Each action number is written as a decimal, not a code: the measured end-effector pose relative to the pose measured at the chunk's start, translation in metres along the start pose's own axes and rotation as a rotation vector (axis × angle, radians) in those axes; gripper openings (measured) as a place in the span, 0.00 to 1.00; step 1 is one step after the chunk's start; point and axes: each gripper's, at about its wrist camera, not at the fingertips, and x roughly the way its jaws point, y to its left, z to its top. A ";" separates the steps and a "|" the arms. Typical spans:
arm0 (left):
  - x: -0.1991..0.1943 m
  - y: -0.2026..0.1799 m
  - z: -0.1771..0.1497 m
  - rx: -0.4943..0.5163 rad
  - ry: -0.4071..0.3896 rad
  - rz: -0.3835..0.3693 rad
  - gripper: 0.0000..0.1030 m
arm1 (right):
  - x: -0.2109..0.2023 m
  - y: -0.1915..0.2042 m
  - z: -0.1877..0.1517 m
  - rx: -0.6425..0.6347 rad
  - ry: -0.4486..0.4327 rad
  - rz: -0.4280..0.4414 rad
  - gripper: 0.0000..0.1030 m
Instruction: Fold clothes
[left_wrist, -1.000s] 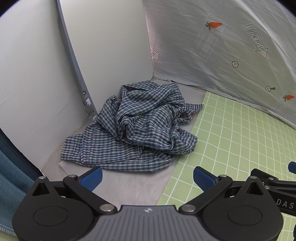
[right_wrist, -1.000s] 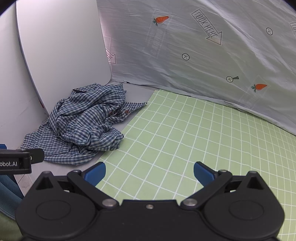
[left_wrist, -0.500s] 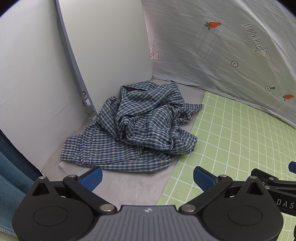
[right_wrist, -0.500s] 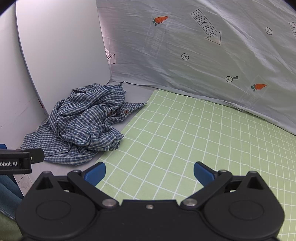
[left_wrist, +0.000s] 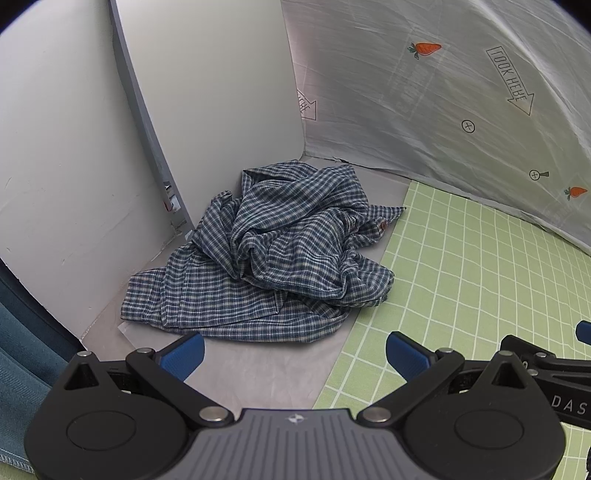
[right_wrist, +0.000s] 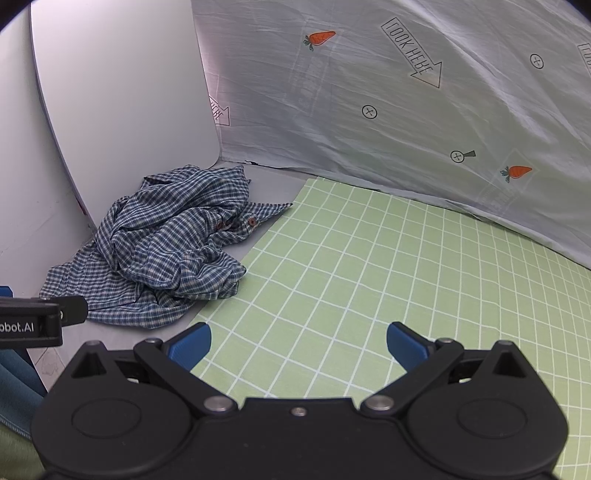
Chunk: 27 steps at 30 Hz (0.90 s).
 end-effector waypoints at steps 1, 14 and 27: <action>0.000 0.000 0.000 0.000 0.000 0.000 1.00 | 0.000 0.000 0.000 -0.001 -0.002 -0.001 1.00; 0.001 -0.001 0.000 -0.027 0.010 0.024 1.00 | 0.000 0.000 0.000 0.000 0.000 -0.005 1.00; 0.025 -0.004 0.004 -0.044 0.078 -0.003 1.00 | 0.010 -0.003 0.001 -0.009 0.041 -0.027 1.00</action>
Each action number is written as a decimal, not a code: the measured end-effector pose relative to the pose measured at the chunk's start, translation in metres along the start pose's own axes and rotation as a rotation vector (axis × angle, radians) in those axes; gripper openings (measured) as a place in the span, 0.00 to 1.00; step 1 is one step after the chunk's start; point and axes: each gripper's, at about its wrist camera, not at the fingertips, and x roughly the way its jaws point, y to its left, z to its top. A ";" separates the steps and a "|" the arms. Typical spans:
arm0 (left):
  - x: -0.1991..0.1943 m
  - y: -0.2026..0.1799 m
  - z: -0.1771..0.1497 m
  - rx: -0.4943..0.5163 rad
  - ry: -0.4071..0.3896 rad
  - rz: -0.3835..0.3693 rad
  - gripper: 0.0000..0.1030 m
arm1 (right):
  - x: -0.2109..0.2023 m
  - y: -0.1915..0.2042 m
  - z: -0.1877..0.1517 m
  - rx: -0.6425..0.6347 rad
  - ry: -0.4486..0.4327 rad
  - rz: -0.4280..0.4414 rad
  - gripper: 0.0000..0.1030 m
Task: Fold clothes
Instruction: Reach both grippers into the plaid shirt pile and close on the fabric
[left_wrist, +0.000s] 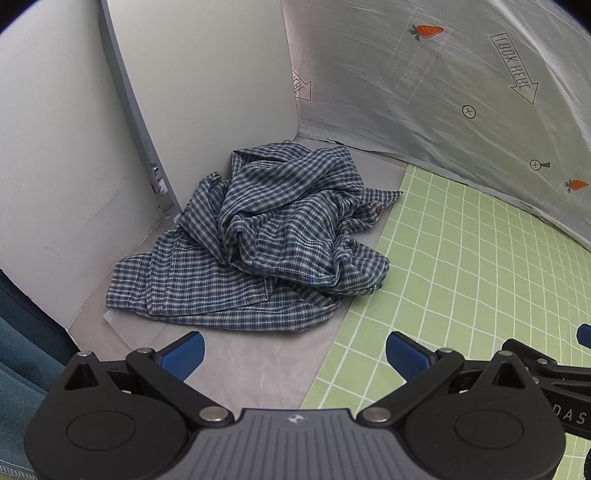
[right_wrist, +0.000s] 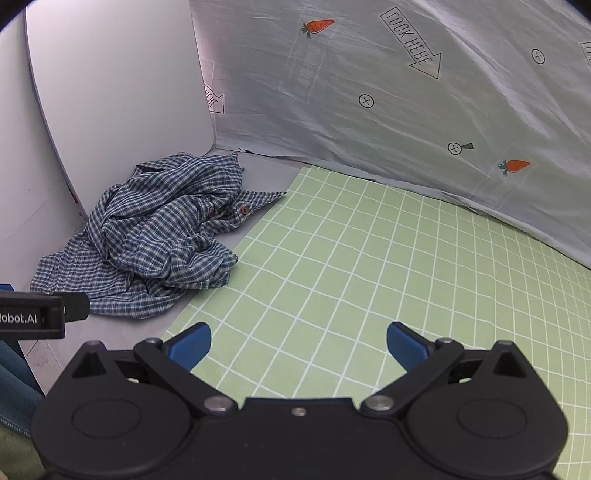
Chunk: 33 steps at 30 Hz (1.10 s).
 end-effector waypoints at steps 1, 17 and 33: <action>0.005 0.000 0.003 -0.002 0.009 -0.002 1.00 | 0.002 -0.001 0.001 0.001 0.004 -0.006 1.00; 0.145 0.043 0.087 -0.142 0.160 0.115 0.99 | 0.139 0.023 0.092 -0.085 0.085 -0.002 0.93; 0.218 0.050 0.114 -0.294 0.177 0.014 0.26 | 0.283 0.106 0.163 -0.226 0.103 0.231 0.27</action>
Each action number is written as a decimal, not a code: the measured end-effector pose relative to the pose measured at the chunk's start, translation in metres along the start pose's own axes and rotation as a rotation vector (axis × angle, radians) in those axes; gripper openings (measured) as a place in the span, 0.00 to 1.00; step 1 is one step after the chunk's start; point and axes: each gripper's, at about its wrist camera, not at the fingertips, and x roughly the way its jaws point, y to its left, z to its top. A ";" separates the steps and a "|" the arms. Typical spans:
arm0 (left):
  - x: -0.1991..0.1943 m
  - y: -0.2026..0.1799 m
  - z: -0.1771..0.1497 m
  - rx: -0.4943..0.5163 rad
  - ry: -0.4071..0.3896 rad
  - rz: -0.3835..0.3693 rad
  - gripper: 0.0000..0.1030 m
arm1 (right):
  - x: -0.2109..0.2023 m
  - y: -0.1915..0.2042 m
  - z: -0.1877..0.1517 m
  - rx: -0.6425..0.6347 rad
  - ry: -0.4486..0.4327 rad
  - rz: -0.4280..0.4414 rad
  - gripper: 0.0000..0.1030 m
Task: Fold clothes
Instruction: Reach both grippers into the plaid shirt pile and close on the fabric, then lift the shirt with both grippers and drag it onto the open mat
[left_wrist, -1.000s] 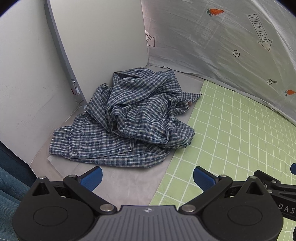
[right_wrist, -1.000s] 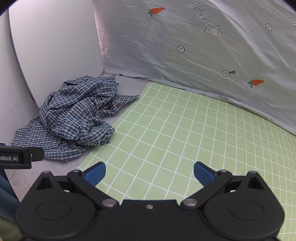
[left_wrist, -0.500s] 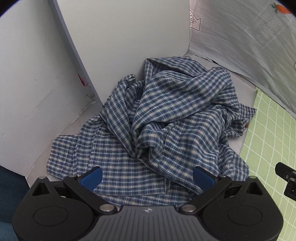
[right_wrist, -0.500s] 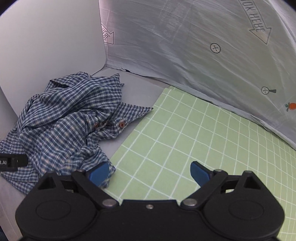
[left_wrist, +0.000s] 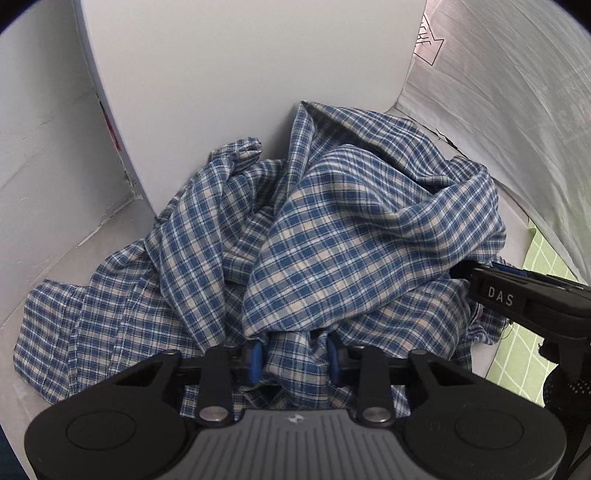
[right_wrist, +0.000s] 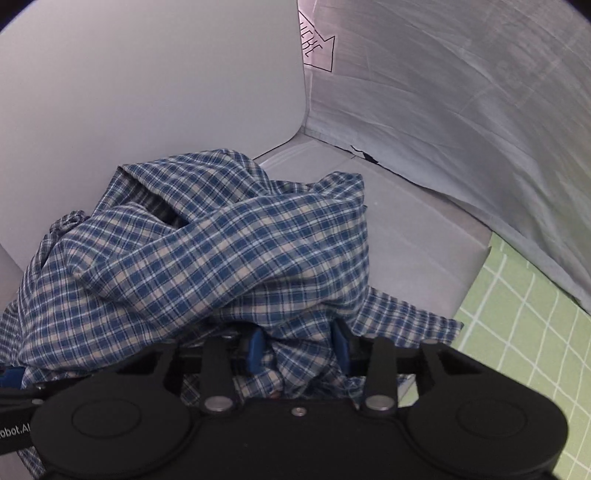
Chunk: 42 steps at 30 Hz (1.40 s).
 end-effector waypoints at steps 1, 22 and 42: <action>-0.003 -0.003 0.000 0.004 -0.006 0.007 0.26 | -0.003 0.000 -0.001 0.001 -0.018 0.011 0.21; -0.209 -0.231 -0.207 0.473 -0.254 -0.277 0.20 | -0.358 -0.141 -0.237 0.205 -0.487 -0.471 0.03; -0.192 -0.256 -0.331 0.314 -0.002 -0.235 0.56 | -0.437 -0.283 -0.482 0.794 -0.116 -0.344 0.66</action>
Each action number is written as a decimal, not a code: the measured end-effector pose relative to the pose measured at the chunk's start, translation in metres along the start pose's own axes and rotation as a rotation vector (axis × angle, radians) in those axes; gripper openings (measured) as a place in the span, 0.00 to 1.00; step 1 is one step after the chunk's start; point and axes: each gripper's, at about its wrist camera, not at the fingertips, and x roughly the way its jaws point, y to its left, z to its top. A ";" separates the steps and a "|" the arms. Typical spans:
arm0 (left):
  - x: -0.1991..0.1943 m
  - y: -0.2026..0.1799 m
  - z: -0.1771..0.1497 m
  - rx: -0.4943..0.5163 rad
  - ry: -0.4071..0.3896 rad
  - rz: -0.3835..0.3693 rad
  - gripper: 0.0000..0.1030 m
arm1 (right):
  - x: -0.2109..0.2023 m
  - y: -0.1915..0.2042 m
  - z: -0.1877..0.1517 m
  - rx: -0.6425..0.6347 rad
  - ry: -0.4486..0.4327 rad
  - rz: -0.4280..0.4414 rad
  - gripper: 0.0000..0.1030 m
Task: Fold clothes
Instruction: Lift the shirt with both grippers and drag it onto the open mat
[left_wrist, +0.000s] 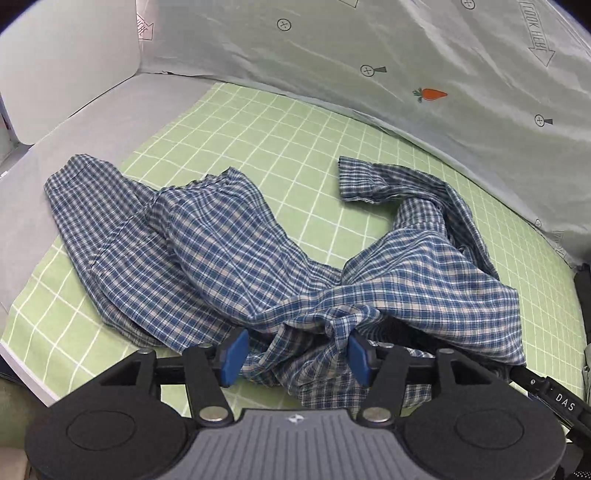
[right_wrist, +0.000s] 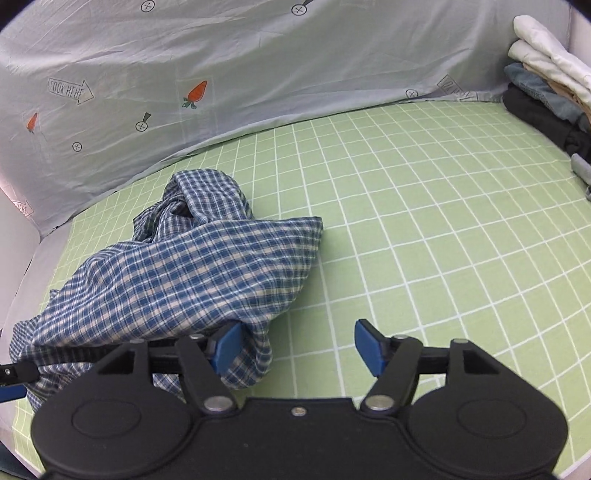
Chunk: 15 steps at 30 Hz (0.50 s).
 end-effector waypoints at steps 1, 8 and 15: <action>0.007 0.000 -0.001 -0.001 0.016 0.011 0.56 | 0.005 0.002 -0.002 -0.014 0.015 0.001 0.65; 0.058 0.004 0.003 0.004 0.124 0.033 0.56 | 0.051 0.028 -0.008 -0.140 0.116 0.033 0.32; 0.099 0.008 0.045 0.031 0.156 0.022 0.55 | 0.107 0.060 0.018 -0.233 0.155 0.027 0.12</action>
